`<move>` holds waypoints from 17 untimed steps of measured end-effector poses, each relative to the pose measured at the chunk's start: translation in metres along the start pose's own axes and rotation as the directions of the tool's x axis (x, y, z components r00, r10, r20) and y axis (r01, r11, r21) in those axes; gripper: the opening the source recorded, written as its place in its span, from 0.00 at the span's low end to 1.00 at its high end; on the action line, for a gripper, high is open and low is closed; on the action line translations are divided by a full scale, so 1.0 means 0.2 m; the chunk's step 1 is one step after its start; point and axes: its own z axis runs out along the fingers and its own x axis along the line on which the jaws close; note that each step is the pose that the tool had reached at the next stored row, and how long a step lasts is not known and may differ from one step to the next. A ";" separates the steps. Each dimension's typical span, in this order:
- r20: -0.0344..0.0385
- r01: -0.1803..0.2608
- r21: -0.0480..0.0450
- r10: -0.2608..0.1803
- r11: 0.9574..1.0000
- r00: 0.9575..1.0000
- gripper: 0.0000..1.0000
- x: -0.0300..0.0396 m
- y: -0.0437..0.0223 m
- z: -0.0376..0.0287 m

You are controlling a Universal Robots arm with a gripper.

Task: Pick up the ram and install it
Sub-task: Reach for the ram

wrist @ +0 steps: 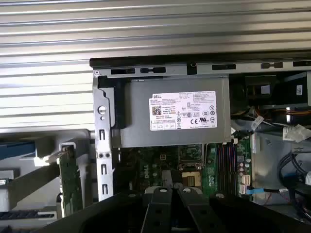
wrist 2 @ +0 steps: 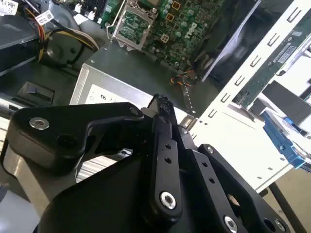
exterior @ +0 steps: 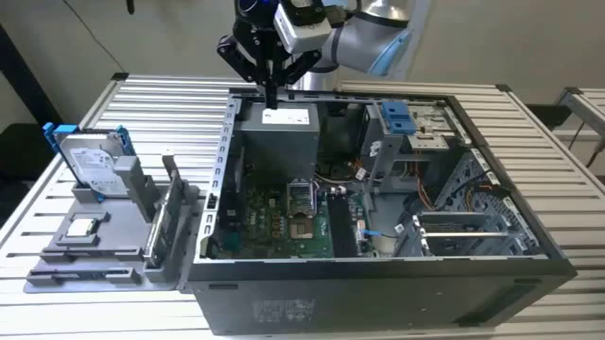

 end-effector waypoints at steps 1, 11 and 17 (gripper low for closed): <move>0.000 0.000 0.000 0.000 1.000 1.000 0.11 0.000 0.000 0.000; 0.000 0.000 0.000 0.000 1.000 1.000 0.11 0.013 -0.001 0.000; 0.000 0.000 0.000 0.000 1.000 1.000 0.11 0.018 -0.002 0.001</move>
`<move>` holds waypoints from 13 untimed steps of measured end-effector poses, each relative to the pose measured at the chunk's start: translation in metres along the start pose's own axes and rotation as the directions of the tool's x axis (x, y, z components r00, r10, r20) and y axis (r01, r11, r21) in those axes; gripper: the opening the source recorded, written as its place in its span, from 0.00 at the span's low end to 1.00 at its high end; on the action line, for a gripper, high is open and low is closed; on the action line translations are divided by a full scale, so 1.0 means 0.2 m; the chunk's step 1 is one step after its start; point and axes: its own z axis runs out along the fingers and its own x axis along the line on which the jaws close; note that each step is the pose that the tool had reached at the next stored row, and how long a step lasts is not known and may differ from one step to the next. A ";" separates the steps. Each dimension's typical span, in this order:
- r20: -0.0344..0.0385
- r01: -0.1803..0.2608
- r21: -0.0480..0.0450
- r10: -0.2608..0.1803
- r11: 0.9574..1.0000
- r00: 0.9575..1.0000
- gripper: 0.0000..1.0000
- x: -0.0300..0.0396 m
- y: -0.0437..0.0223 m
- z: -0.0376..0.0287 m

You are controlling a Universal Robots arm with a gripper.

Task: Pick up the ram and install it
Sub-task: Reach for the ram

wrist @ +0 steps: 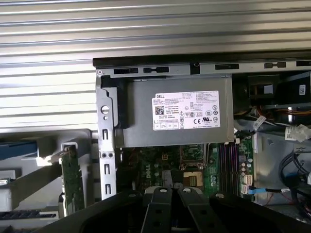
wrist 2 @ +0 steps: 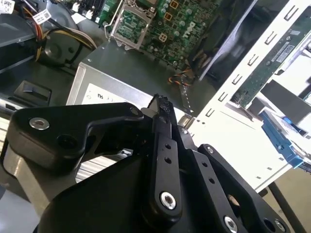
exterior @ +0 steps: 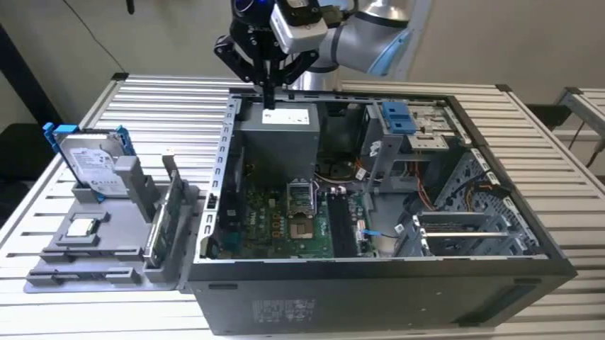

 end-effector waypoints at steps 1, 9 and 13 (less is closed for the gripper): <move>0.000 0.000 0.000 0.000 1.000 1.000 0.11 0.000 0.000 0.000; 0.000 0.000 0.000 0.000 1.000 1.000 0.11 0.013 -0.001 0.002; 0.000 0.000 0.000 0.000 1.000 1.000 0.11 0.021 -0.002 0.003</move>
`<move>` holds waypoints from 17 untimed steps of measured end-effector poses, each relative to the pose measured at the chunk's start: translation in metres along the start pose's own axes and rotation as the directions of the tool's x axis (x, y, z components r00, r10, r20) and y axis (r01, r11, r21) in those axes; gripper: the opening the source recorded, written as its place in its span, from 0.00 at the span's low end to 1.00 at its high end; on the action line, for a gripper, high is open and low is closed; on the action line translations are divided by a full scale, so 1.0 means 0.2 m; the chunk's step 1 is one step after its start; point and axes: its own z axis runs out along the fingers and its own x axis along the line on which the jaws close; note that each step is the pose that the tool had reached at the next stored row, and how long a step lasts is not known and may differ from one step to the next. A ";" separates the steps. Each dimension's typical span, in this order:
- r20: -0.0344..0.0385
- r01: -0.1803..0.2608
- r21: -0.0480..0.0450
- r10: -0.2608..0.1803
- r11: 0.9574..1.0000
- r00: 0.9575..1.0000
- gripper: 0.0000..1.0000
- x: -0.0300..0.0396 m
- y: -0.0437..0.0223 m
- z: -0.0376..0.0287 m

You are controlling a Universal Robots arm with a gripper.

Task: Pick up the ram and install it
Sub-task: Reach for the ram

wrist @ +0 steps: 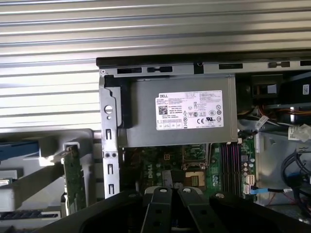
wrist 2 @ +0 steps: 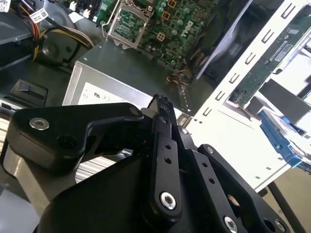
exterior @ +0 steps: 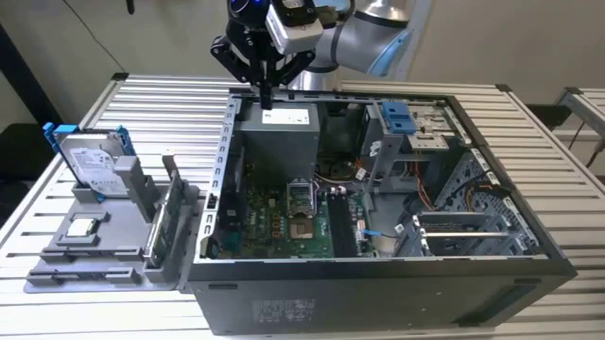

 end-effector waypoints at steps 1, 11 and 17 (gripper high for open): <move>0.000 0.000 0.000 0.000 1.000 1.000 0.11 0.002 0.000 0.000; 0.000 0.000 0.000 0.000 1.000 1.000 0.11 0.027 -0.003 0.000; 0.000 0.000 0.000 0.000 1.000 1.000 0.11 0.068 -0.006 -0.001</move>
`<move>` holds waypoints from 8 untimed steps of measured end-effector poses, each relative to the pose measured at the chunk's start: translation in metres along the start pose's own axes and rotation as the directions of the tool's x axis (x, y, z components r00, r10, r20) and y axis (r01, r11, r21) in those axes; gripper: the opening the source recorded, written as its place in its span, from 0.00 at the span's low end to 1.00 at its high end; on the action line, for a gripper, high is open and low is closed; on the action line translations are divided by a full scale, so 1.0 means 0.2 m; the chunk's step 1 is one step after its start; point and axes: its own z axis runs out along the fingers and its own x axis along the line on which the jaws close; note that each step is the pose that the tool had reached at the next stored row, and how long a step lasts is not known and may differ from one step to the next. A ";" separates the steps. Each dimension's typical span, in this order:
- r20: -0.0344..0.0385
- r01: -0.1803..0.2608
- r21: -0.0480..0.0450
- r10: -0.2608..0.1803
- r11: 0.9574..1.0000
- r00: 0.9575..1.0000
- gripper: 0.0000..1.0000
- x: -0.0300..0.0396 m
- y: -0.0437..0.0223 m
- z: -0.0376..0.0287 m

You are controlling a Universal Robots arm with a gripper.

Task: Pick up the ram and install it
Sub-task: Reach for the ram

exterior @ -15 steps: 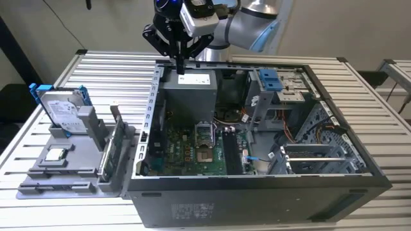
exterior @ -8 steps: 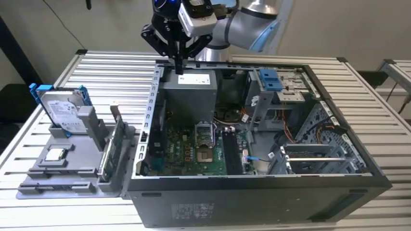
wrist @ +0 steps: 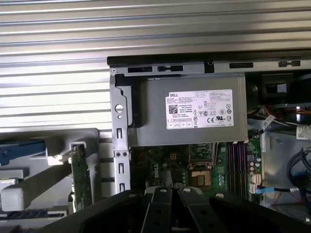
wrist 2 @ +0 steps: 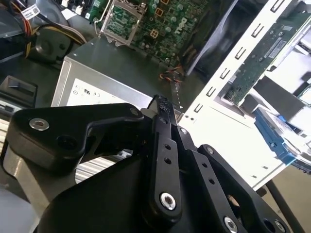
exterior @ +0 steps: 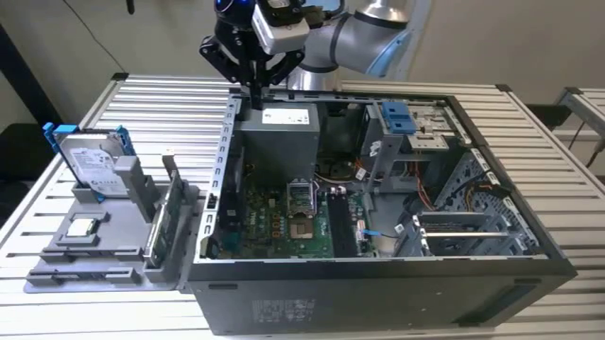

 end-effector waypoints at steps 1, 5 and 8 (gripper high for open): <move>0.000 0.000 0.000 0.000 1.000 1.000 0.11 0.007 -0.001 0.000; 0.000 0.000 0.000 0.000 1.000 1.000 0.11 0.036 -0.003 0.000; 0.000 0.000 0.000 0.000 1.000 1.000 0.11 0.054 -0.004 0.000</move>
